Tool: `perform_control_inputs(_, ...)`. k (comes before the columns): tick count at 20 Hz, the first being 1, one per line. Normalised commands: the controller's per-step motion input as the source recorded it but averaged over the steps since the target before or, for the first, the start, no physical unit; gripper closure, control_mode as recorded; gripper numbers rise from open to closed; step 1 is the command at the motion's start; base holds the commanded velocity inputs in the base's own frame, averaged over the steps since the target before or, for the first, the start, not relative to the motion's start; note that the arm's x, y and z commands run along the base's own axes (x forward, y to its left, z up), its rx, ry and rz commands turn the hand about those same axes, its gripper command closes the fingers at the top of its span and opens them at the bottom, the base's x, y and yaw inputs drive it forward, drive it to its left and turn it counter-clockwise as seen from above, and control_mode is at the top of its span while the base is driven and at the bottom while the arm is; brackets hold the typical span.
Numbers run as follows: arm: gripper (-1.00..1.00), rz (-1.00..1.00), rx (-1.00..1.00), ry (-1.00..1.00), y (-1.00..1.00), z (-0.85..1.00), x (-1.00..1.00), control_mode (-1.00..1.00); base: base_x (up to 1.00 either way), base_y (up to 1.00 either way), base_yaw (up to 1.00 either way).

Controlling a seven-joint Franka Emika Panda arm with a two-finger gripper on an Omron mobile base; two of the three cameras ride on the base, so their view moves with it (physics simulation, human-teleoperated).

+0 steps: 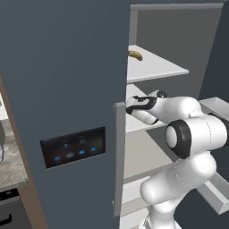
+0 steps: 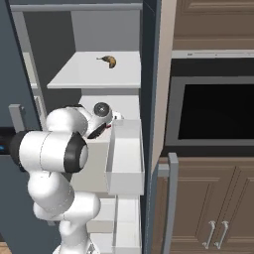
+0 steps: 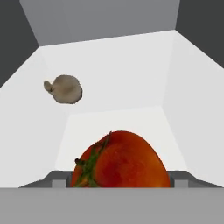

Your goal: Place the tomato in the correct fridge rack based on whether it is a fruit or vegetable. Finally, close the fridge door.

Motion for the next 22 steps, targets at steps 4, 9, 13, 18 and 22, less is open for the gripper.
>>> perform_control_inputs(4,-1.00,0.00,0.00,0.00,0.00,-0.20,0.51,-1.00,0.00,0.00,0.00)
perform_control_inputs(9,-1.00,0.00,0.00,0.00,0.00,-0.06,0.24,-1.00,0.00,0.00,0.00)
perform_control_inputs(13,-1.00,0.00,0.00,0.00,0.00,0.00,-0.01,-1.00,0.00,0.00,0.00)
perform_control_inputs(18,-1.00,0.00,-0.03,0.02,0.07,0.17,-0.07,-1.00,0.00,0.00,0.00)
perform_control_inputs(22,-1.00,0.00,-0.07,0.09,0.08,0.37,-0.23,-1.00,0.00,0.00,0.00)
